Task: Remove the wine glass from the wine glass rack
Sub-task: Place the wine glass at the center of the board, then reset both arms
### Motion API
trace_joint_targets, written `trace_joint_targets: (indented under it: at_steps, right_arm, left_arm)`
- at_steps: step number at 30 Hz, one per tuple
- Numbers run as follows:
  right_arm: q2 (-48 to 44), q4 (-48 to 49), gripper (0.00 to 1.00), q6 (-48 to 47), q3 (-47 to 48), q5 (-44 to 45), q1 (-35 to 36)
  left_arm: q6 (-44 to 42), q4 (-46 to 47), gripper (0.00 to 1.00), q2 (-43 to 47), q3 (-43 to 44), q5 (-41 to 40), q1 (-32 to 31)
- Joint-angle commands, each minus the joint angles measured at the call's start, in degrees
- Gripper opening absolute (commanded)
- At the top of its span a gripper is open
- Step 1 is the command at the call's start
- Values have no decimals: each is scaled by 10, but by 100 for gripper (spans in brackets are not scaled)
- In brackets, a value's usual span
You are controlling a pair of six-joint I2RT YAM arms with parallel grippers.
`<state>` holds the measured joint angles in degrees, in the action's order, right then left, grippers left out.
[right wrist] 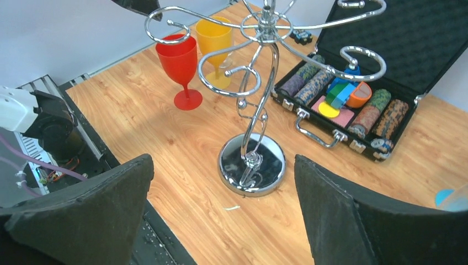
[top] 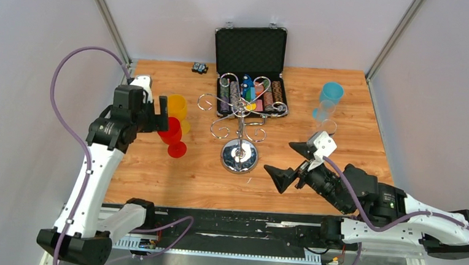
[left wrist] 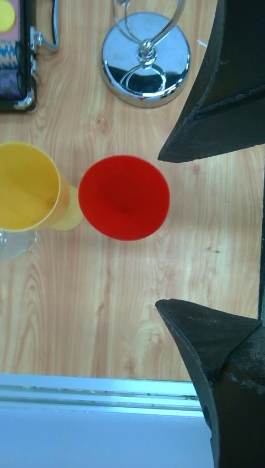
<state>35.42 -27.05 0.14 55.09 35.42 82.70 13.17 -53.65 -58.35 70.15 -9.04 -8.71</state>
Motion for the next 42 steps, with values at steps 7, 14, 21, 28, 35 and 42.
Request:
trace_joint_targets:
  at_steps: [7,14,21,28,35,42]
  right_arm:
    - [-20,-142,100,186,20,69,2]
    - [-37,-201,100,270,31,68,2]
    - [-11,-217,100,312,32,66,2]
    - [27,-226,100,351,37,62,2]
    - [26,-231,100,369,10,85,2]
    - [-26,-244,100,411,-8,101,2]
  left_arm:
    - [-25,73,100,100,-52,122,-34]
    - [-13,114,100,170,-98,250,-35]
    - [13,154,100,202,-139,329,-35]
    - [36,210,100,219,-183,384,-35]
    - [55,236,100,238,-205,429,-35]
    - [75,247,100,253,-226,451,-35]
